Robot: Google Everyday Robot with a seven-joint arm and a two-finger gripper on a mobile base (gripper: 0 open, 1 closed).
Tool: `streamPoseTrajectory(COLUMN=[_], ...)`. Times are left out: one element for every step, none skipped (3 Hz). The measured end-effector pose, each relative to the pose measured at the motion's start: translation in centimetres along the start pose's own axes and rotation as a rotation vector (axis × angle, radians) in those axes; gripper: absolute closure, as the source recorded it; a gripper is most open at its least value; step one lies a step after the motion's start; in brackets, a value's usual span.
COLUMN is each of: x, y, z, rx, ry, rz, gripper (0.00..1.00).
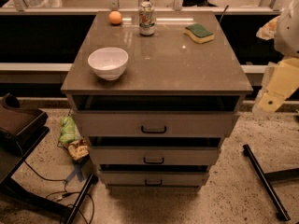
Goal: Move sponge near white bowl
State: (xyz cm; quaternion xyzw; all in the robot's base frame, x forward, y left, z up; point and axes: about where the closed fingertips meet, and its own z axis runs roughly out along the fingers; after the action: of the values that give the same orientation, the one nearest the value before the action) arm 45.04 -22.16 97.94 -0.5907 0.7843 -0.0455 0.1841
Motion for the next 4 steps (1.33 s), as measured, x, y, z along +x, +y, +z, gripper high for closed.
streamPoseTrajectory(x=[0.8, 2.7, 3.6, 4.2], y=[-4.8, -10.0, -16.3, -20.2], z=[1.4, 3.0, 4.7, 6.0], rx=[0.105, 0.202, 0.303, 0.383], ry=[-0.078, -0.194, -0.358, -0.506], rz=[0.099, 0.234, 0.349, 0.464], gripper=[0.0, 0.0, 0.0, 0.0])
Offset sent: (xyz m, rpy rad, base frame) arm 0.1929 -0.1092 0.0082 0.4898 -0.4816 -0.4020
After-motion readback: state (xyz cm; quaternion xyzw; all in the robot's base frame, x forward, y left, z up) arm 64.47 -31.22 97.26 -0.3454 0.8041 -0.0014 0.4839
